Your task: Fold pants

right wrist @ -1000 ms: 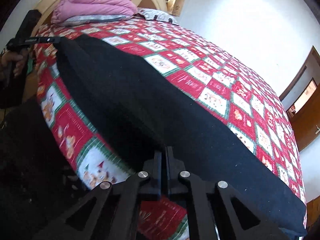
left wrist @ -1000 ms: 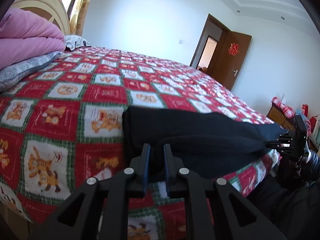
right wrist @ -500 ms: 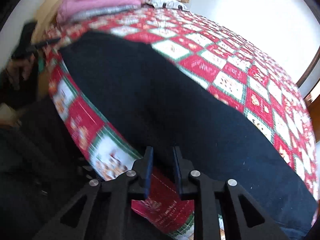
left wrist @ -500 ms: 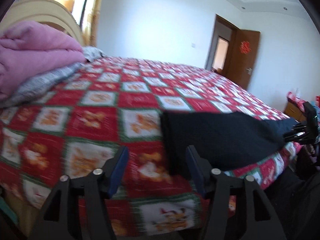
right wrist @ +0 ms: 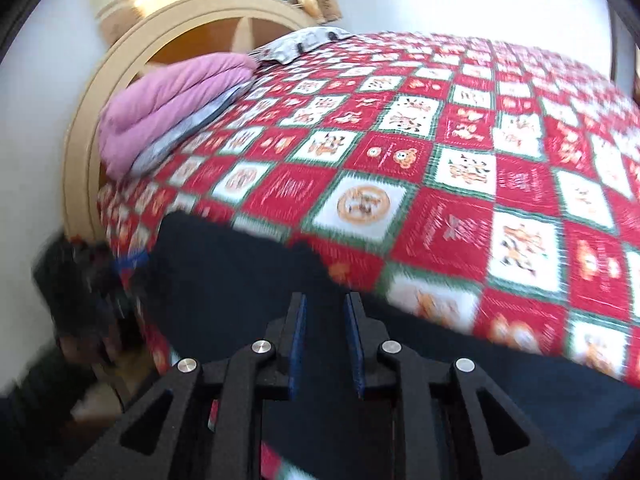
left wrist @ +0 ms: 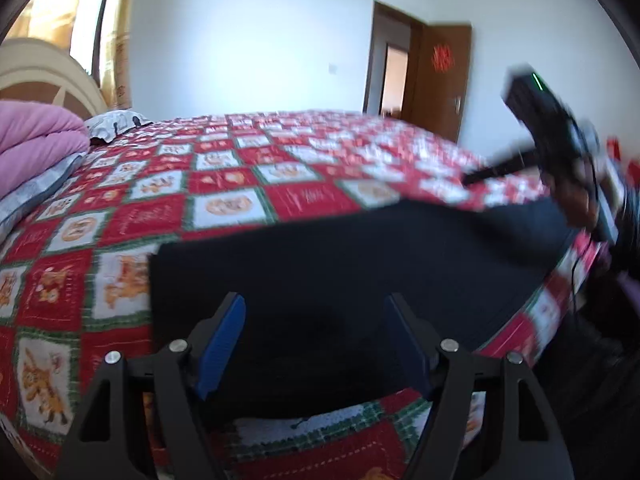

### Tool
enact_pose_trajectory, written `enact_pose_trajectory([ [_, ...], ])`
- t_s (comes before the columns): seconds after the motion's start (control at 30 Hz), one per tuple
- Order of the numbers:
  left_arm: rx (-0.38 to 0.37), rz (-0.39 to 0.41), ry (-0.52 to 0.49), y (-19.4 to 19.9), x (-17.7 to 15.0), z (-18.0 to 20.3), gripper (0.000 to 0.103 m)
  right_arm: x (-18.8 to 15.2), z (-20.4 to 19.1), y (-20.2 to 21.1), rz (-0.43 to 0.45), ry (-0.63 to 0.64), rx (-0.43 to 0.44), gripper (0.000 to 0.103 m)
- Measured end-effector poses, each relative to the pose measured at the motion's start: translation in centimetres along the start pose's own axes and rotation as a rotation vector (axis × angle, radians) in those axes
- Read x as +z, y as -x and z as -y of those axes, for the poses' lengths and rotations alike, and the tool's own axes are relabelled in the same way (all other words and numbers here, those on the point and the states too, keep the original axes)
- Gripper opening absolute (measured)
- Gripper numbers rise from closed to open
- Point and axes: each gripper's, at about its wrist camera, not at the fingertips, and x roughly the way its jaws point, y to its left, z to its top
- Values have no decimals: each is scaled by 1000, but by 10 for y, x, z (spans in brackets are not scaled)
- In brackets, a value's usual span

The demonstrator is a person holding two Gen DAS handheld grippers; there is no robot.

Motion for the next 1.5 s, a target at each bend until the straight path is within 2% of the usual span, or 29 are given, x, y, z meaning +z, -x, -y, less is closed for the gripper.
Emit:
enact_pose_trajectory([
  [0.07,-15,-17,34,-7,-6,-6,75,14,5,-19,-23,-82,64,21],
  [0.17,-62,1,83,-4,-11,-13,75,26,3,-38,-47,-110,92,21],
  [0.4,-77,21,88,-3,-16,-11,75,33,5,-74,-123,-166,160,21],
  [0.43,-79,25,88,-3,-17,-12,75,32,6,-76,-125,-169,151,9],
  [0.47,-81,28,84,-3,-18,-12,75,30,6,-78,-127,-173,132,5],
  [0.57,-81,32,65,-1,-20,-11,75,34,10,-75,-91,-199,144,4],
  [0.63,-71,28,36,-1,-22,-8,75,42,13,-68,-49,-213,138,0],
  [0.7,-64,31,22,0,-24,-6,75,48,18,-68,-21,-215,93,0],
  [0.77,-63,33,29,1,-25,-6,75,47,25,-79,-53,-240,97,0],
  [0.83,-66,32,38,3,-25,-6,75,42,24,-83,-61,-212,69,1],
  [0.9,-66,33,50,5,-24,-6,76,35,26,-76,-51,-217,91,2],
  [0.97,-59,31,60,7,-22,-6,77,28,32,-58,-20,-231,74,3],
  [1.0,-53,28,59,7,-22,-5,78,24,39,-43,4,-239,49,11],
  [1.03,-47,25,57,7,-20,-3,80,19,46,-29,23,-246,28,30],
  [1.1,-45,25,52,8,-17,2,85,4,66,8,67,-269,-3,44],
  [1.2,-60,30,50,8,-12,11,86,-30,100,74,145,-294,-97,44],
  [1.3,-93,22,48,4,-8,21,88,-80,143,147,212,-386,-263,44],
  [1.37,-95,9,32,0,-8,29,96,-124,179,201,284,-520,-351,44],
  [1.5,-76,-22,23,-9,-13,33,96,-197,225,279,405,-738,-492,44],
])
